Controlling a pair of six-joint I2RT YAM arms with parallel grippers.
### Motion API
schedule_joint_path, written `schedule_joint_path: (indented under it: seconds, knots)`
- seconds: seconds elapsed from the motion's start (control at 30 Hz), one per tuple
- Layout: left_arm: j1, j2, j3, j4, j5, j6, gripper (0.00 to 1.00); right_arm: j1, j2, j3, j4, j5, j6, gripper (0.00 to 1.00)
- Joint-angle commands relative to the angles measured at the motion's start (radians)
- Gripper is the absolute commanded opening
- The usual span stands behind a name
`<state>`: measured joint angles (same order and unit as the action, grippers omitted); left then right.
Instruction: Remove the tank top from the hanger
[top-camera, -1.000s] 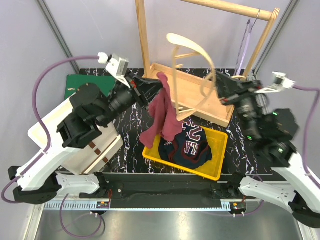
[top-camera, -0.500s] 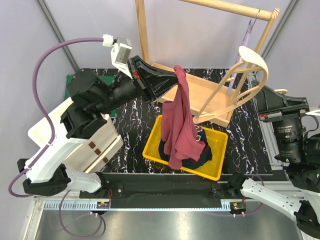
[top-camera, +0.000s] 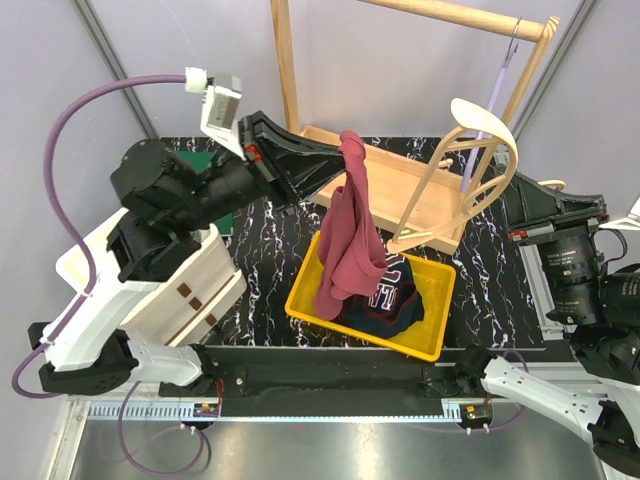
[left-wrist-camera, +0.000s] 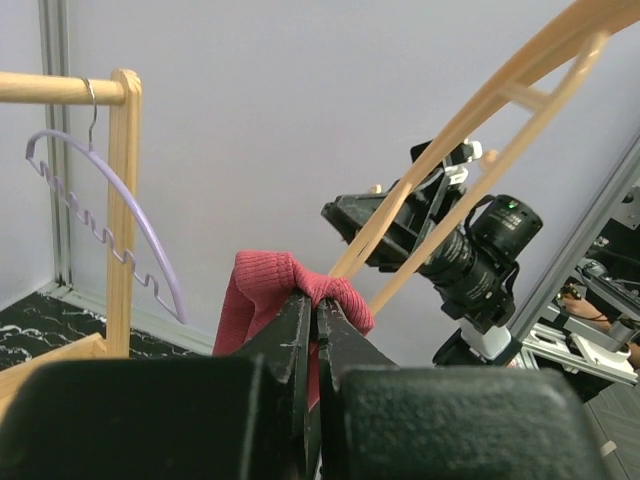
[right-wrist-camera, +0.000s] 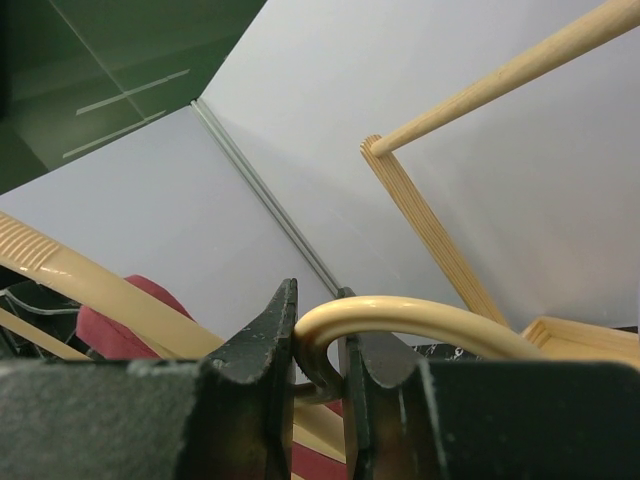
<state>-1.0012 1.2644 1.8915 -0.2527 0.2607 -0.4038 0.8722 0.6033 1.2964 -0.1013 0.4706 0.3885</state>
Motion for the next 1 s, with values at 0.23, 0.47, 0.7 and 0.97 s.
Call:
schedule_joint_path:
  seconds: [0.23,0.47,0.7,0.97]
  knots:
    - [-0.001,-0.059,-0.026,0.064,-0.043,0.017,0.00,-0.004,0.000,-0.012,0.029,0.013,0.007,0.00]
    - [0.009,-0.014,-0.155,0.043,-0.139,0.053,0.00,-0.004,-0.002,-0.023,0.028,0.007,0.021,0.00]
    - [0.065,0.105,-0.147,0.033,-0.055,0.008,0.00,-0.004,-0.019,-0.029,0.023,0.010,0.024,0.00]
    - [0.062,0.054,-0.334,0.065,-0.048,-0.016,0.00,-0.004,-0.040,-0.034,0.011,0.023,0.018,0.00]
